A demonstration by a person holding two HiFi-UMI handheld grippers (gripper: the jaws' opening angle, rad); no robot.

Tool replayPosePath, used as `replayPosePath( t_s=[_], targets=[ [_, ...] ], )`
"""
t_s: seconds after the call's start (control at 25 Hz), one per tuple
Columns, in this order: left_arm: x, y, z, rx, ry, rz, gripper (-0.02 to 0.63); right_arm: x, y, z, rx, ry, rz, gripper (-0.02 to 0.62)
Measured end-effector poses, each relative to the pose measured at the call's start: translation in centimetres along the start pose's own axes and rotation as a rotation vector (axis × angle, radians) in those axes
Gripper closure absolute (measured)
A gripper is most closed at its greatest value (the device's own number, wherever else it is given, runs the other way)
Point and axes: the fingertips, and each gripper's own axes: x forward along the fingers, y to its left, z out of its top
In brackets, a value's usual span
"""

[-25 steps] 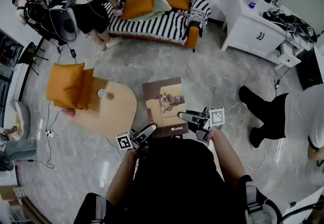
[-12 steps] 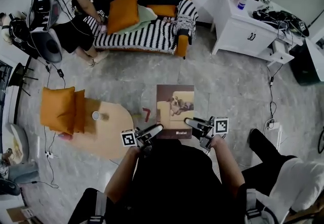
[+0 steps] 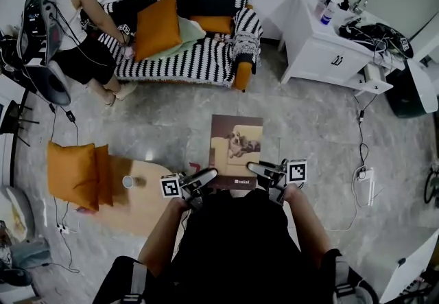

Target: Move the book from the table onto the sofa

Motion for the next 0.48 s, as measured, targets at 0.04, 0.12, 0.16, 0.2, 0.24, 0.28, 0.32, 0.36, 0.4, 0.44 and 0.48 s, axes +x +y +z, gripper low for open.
replayPosePath(
  t_s=[0.04,0.12,0.16,0.2,0.24,0.28,0.32,0.36,0.4,0.44,0.48],
  targets=[
    [0.1,0.3,0.5,-0.003,0.004,0.002,0.459,0.4,0.0,0.4,0.001,-0.001,0.005,0.437],
    [0.2,0.8,1.0,-0.014,0.008,0.015,0.459,0.8,-0.4,0.8,0.012,0.003,0.016,0.439],
    [0.2,1.0,1.0,-0.023,0.005,0.021,0.459,0.8,-0.9,0.8,0.020,0.009,0.011,0.437],
    [0.2,1.2,1.0,-0.035,-0.003,0.023,0.459,0.8,-1.4,0.8,0.028,0.016,0.005,0.437],
    [0.1,1.4,1.0,-0.047,-0.011,0.026,0.459,0.8,-1.8,0.8,0.035,0.021,-0.001,0.439],
    [0.1,1.6,1.1,-0.053,-0.017,0.030,0.459,0.9,-2.0,0.9,0.042,0.023,-0.001,0.439],
    [0.2,1.9,1.4,-0.053,-0.019,0.037,0.459,1.1,-2.1,1.3,0.047,0.021,0.005,0.437],
    [0.5,2.2,1.9,-0.048,-0.018,0.045,0.459,1.2,-2.3,1.9,0.052,0.020,0.013,0.437],
    [1.1,2.7,2.6,-0.044,-0.016,0.054,0.459,1.2,-2.7,2.8,0.058,0.018,0.017,0.437],
    [1.7,3.3,3.5,-0.042,-0.016,0.057,0.459,1.3,-3.1,3.8,0.065,0.017,0.020,0.439],
    [2.5,3.7,4.2,-0.042,-0.018,0.055,0.459,1.3,-3.6,4.9,0.071,0.018,0.022,0.439]
  ],
)
